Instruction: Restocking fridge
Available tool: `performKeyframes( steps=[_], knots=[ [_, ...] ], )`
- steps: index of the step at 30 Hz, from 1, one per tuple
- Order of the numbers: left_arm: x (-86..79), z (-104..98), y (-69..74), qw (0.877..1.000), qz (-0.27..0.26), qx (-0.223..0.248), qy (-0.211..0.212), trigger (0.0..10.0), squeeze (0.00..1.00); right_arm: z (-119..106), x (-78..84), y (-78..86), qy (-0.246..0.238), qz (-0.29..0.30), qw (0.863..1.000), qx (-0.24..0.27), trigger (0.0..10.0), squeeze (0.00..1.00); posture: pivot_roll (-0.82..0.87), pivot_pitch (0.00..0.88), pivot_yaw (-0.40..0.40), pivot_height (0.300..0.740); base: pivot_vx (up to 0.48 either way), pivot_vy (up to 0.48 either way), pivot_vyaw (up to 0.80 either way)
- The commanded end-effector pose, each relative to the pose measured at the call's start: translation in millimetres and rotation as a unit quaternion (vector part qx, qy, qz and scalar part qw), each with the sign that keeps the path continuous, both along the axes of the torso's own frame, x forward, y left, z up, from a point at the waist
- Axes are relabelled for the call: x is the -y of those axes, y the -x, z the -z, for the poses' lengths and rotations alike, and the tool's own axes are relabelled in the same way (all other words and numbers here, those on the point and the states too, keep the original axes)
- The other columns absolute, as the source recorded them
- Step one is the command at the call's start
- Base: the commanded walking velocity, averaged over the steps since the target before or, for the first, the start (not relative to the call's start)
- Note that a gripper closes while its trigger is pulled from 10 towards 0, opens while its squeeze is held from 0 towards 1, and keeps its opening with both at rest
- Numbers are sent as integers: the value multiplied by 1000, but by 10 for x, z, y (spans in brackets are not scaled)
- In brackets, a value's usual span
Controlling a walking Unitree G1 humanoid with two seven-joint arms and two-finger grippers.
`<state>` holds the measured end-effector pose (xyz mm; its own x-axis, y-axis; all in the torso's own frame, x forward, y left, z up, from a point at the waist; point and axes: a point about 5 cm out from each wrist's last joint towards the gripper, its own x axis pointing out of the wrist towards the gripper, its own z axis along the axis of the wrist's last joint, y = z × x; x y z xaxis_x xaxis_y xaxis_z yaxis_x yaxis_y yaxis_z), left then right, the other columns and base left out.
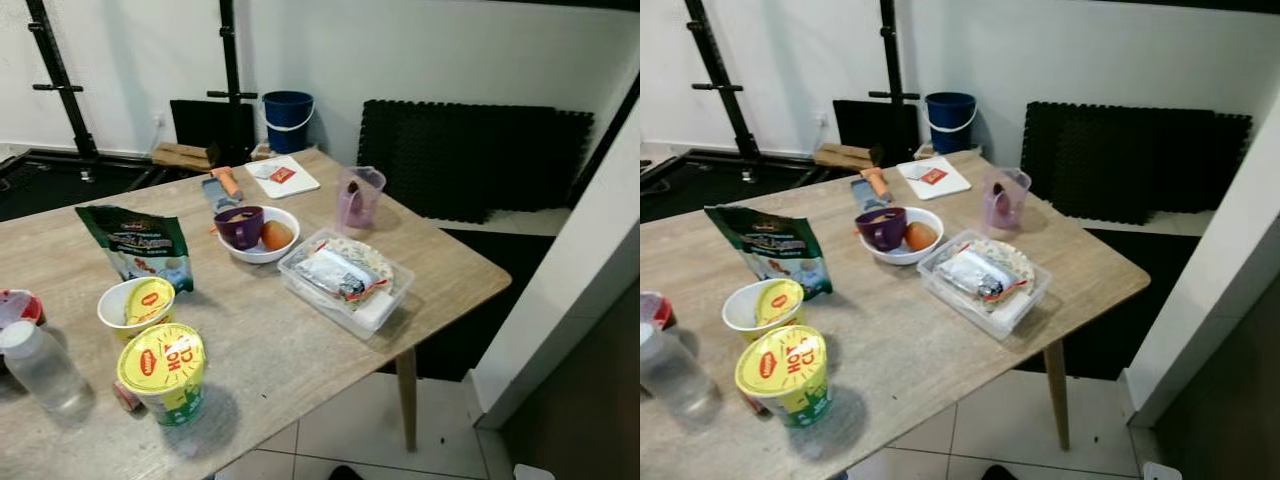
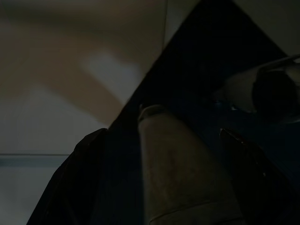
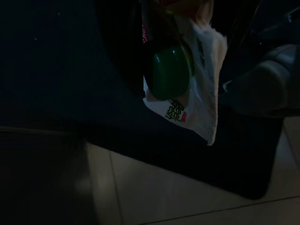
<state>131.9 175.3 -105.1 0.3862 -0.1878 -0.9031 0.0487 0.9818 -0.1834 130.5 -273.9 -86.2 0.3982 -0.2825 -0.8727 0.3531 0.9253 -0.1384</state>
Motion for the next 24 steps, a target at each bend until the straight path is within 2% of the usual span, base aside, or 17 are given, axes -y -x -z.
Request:
performKeyframes(
  steps=[1, 24],
  knots=[
    [40, 13, 26, 1000, 12, -7, -3, 10000, 0, -10, -12, -41, 2, -7, 1000, 3, 10000, 0, -29, 0, -8, 740, -247, 0, 0],
    [59, 38, 96, 1000, 18, -19, -5, 10000, 0, 21, -50, 11, 1, -30, 999, -13, 10000, 0, -34, 0, -10, 740, -278, 0, 0]
  ],
)
